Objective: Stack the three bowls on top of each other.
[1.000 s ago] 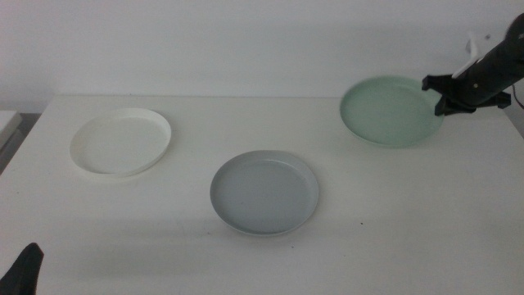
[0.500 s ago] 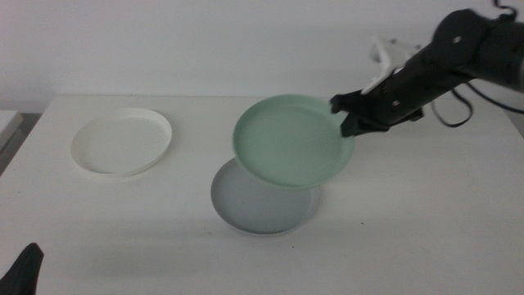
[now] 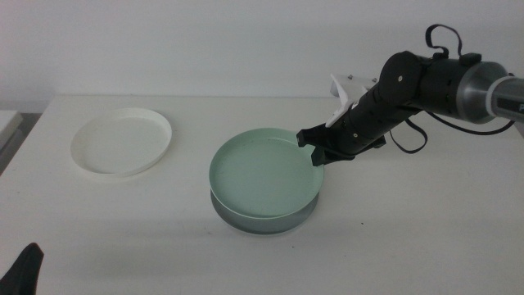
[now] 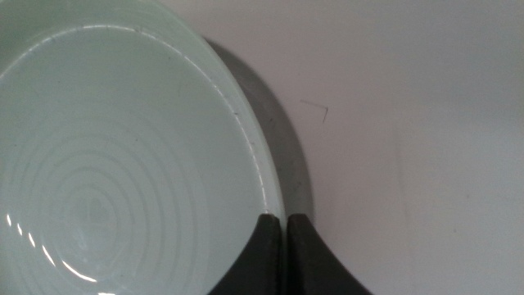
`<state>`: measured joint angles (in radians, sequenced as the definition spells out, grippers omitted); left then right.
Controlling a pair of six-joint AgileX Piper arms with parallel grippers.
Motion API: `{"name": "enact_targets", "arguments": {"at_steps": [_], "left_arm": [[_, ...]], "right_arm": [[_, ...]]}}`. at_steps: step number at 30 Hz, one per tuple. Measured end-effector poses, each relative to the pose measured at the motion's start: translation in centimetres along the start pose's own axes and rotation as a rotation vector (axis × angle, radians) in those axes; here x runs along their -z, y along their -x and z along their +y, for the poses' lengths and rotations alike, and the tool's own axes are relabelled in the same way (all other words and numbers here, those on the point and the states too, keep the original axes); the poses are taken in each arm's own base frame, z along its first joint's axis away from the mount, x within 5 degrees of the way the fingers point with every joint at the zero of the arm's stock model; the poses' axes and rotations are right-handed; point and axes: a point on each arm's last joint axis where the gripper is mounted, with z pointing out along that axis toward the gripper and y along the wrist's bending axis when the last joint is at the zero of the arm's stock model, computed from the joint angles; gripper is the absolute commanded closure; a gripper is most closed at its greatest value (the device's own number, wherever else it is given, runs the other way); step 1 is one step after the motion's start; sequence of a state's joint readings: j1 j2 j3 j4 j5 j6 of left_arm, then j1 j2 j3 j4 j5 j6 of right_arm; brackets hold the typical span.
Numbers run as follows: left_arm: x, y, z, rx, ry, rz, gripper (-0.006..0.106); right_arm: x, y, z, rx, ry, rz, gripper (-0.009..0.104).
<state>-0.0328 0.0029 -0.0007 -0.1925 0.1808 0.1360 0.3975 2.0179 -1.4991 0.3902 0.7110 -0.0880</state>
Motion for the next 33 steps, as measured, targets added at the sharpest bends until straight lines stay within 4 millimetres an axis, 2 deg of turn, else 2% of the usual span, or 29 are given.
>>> {"name": "enact_targets", "arguments": {"at_steps": [5, 8, 11, 16, 18, 21, 25, 27, 30, 33], "left_arm": [[0.0, 0.0, 0.0, 0.0, 0.0, 0.0, 0.007], [0.0, 0.0, 0.0, 0.0, 0.0, 0.0, 0.007], [0.0, 0.0, 0.0, 0.0, 0.0, 0.0, 0.007], [0.0, 0.0, 0.0, 0.0, 0.0, 0.0, 0.007], [0.0, 0.0, 0.0, 0.0, 0.0, 0.0, 0.007], [0.0, 0.0, 0.0, 0.0, 0.0, 0.0, 0.007], [0.0, 0.0, 0.0, 0.0, 0.0, 0.0, 0.007], [0.0, 0.0, 0.0, 0.0, 0.0, 0.0, 0.007], [0.0, 0.0, 0.0, 0.0, 0.0, 0.0, 0.007], [0.0, 0.0, 0.0, 0.0, 0.0, 0.0, 0.007]], "right_arm": [[-0.9, -0.1, -0.3, -0.007, -0.006, 0.003, 0.094], [-1.1, -0.1, -0.4, -0.013, -0.006, 0.007, 0.085], [-1.2, -0.1, -0.4, -0.015, -0.005, 0.009, 0.065], [-1.0, -0.2, -0.3, -0.014, -0.002, 0.019, 0.006], [-0.1, -0.3, -0.1, 0.013, -0.003, 0.031, 0.003], [3.2, 0.0, 0.5, 0.083, -0.001, 0.011, 0.003], [11.5, 0.3, 1.6, 0.187, 0.009, -0.125, 0.003], [15.6, -0.3, 2.5, 0.248, 0.014, -0.196, 0.003], [21.2, -2.9, 4.0, 0.366, 0.036, -0.274, 0.003], [25.2, -7.9, 5.4, 0.475, 0.105, -0.352, 0.003]]}}
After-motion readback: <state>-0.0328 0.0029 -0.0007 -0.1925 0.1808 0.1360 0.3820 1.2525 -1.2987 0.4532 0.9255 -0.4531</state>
